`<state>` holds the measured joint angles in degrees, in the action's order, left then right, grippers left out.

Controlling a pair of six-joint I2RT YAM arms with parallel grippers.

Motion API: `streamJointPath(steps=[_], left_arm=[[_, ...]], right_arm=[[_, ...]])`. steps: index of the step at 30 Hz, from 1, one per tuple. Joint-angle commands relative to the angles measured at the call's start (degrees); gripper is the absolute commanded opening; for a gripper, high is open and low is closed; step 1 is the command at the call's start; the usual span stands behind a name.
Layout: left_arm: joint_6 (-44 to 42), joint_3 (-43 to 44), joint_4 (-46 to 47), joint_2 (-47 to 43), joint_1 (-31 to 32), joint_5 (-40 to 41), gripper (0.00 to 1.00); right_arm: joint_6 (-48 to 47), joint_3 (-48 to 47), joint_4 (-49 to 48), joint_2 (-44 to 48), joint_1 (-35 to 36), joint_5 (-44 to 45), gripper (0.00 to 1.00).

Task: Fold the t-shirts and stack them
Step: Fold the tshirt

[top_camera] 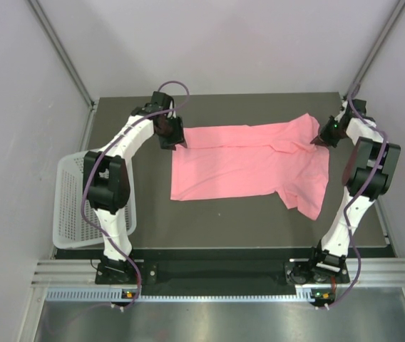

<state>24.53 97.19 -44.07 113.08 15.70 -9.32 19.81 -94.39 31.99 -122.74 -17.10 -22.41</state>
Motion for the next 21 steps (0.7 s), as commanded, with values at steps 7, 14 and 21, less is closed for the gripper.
streamJointPath(steps=[7, 14, 21], left_arm=[[-0.01, 1.95, 0.65, 0.21, 0.2, -0.35, 0.51], [-0.54, 1.78, 1.1, 0.39, 0.12, -0.17, 0.51], [-1.16, 2.22, 1.1, 0.74, 0.12, -0.26, 0.51]], right_arm=[[18.4, 5.52, 1.68, 8.65, -0.82, -2.01, 0.0], [29.83, 12.47, -3.24, 13.75, -0.91, -3.78, 0.0], [31.34, 12.47, -3.25, 14.28, -1.44, -3.52, 0.0]])
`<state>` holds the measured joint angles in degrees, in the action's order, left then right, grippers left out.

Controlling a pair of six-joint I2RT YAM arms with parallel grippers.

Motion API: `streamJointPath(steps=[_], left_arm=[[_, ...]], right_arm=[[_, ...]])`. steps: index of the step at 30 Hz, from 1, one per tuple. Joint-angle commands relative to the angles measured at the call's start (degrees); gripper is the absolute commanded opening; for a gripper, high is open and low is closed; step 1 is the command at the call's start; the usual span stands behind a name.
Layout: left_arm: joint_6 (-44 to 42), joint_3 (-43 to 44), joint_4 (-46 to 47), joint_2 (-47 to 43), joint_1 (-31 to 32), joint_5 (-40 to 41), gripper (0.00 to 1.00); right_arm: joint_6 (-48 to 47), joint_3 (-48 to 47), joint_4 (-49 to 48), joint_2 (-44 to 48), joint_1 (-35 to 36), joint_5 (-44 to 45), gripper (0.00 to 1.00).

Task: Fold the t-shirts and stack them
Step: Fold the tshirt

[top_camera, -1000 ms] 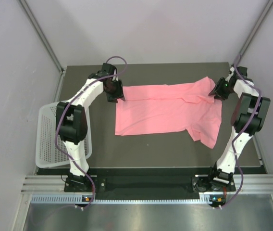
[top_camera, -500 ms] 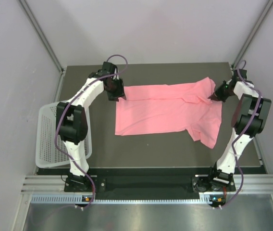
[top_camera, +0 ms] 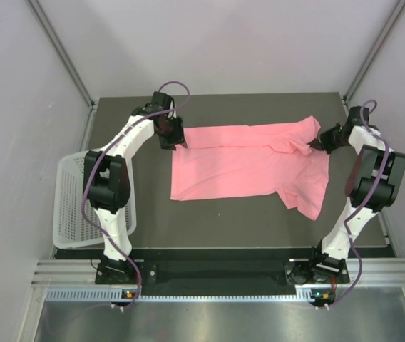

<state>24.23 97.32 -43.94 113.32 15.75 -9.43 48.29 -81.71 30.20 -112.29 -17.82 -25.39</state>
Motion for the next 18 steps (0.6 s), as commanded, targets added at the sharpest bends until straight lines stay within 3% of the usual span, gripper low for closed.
streamJointPath(steps=[1, 18], left_arm=[[-0.94, 2.09, 0.96, 0.5, 0.07, -0.24, 0.51], [-1.55, 2.7, 0.96, 1.38, -0.02, -0.94, 0.51]], right_arm=[[3.12, 0.23, -1.46, 4.18, -0.81, -0.45, 0.0], [6.99, 7.27, 1.0, 9.19, -2.04, 4.29, 0.0]])
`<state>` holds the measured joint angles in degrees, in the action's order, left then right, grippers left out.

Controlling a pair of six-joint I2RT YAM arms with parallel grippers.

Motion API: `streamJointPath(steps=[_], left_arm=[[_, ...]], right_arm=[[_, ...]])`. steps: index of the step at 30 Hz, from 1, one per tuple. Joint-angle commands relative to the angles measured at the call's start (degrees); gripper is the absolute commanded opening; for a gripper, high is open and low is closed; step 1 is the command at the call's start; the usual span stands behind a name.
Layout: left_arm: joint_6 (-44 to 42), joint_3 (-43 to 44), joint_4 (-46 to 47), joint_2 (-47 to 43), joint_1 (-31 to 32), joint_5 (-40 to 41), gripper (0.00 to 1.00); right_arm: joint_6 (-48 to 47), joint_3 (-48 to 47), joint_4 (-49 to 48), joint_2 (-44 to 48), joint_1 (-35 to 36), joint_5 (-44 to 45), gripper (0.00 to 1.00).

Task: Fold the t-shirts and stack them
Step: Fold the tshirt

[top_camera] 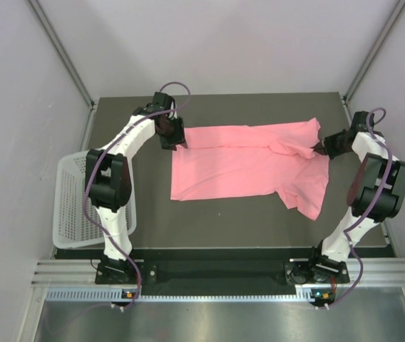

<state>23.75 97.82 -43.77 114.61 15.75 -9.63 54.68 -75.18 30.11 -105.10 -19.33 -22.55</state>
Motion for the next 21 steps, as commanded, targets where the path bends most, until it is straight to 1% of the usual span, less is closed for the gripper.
streamJointPath(steps=[1, 7, 12, 15, 16, 17, 20, 21], left_arm=[[-1.07, 2.2, 0.79, 0.18, -0.02, -0.74, 0.51], [-1.07, 2.38, 0.7, 0.35, -0.02, -1.01, 0.51], [-0.9, 2.64, 0.88, 0.88, -0.02, -1.36, 0.51], [-0.81, 2.9, 0.88, 1.14, -0.02, -1.1, 0.51], [-0.72, 3.25, 0.96, 1.23, -0.02, -1.01, 0.51], [-0.63, 3.43, 1.05, 1.49, -0.02, -0.92, 0.51], [-0.37, 5.01, 1.14, 2.2, -0.02, -0.66, 0.51], [-0.37, 5.36, 1.58, 2.72, -0.02, -0.66, 0.51]], right_arm=[[0.61, 1.78, 0.75, 2.18, -0.53, 1.63, 0.0], [0.34, 4.86, 0.13, 2.0, -0.44, 3.3, 0.0], [-0.36, 6.27, -0.23, 1.39, -0.53, 4.7, 0.04], [-1.67, 6.45, -0.66, 1.04, -0.44, 4.18, 0.14], [-4.2, 5.4, -0.84, 0.78, -0.44, 4.0, 0.22], [-5.79, 4.26, -0.06, 0.77, -0.27, 5.22, 0.27], [-13.7, -1.36, -0.22, 0.6, 0.17, 7.42, 0.36], [-15.55, -5.03, 0.38, 0.51, 0.35, 10.21, 0.41]])
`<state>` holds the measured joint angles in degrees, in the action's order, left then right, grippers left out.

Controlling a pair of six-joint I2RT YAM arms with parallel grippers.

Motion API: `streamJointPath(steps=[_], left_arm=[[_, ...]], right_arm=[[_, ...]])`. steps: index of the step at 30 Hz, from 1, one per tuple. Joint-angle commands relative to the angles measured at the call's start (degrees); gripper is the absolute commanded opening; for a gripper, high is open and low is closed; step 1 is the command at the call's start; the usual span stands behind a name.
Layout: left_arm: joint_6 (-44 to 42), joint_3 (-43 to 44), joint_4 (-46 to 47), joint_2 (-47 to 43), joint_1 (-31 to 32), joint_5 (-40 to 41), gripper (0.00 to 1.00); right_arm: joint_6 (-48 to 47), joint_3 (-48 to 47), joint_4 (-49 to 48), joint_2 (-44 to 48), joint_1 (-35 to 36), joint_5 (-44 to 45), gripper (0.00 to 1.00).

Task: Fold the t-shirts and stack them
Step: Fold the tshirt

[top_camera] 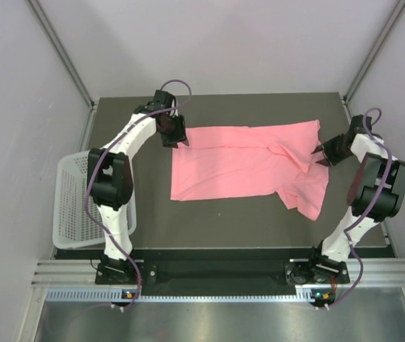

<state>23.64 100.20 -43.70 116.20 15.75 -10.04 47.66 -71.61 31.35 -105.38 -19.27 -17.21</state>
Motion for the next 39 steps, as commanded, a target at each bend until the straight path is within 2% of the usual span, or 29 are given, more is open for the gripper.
streamJointPath(steps=[1, 4, 5, 15, 21, 25, 33, 34, 36, 37, 39], left_arm=[[0.09, 3.94, 1.86, 1.39, -0.02, -0.15, 0.51], [0.97, 5.7, 4.4, 2.53, -0.1, -0.15, 0.51], [1.23, 6.14, 5.02, 2.97, -0.1, -0.33, 0.51], [8.09, 8.87, 14.16, 9.74, -0.89, -3.93, 0.51], [11.43, 5.0, 21.02, 10.8, -1.86, -5.07, 0.51], [13.01, 5.09, 22.34, 12.64, -2.3, -5.43, 0.51], [15.91, 10.0, 18.48, 17.65, -3.18, -3.67, 0.51], [16.26, 10.36, 17.96, 18.7, -3.35, -3.41, 0.5], [17.23, 10.37, 18.12, 19.41, -3.88, -4.1, 0.5], [18.27, 10.19, 18.56, 19.85, -4.06, -4.37, 0.5], [18.9, 10.27, 19.53, 20.29, -4.32, -4.99, 0.5]], right_arm=[[-12.46, -10.37, -1.12, 0.27, 0.63, 6.39, 0.47], [-20.11, -16.0, -4.71, -1.22, 1.51, 8.77, 0.61], [-21.37, -17.4, -5.59, -3.4, 1.69, 8.51, 0.63], [-23.05, -34.54, -11.31, -18.62, 2.39, -0.19, 0.64], [-23.05, -36.49, -14.73, -22.76, 2.92, -0.19, 0.54], [-22.61, -36.67, -16.06, -24.95, 3.27, -0.89, 0.47], [-20.06, -40.08, -15.54, -29.88, 3.53, 3.15, 0.32], [-19.8, -40.79, -15.19, -31.01, 3.45, 3.32, 0.27], [-18.84, -42.37, -15.44, -32.07, 3.53, 3.68, 0.22], [-18.13, -42.81, -15.62, -32.95, 3.45, 4.03, 0.12], [-16.29, -43.52, -17.11, -33.83, 3.36, 4.47, 0.03]])
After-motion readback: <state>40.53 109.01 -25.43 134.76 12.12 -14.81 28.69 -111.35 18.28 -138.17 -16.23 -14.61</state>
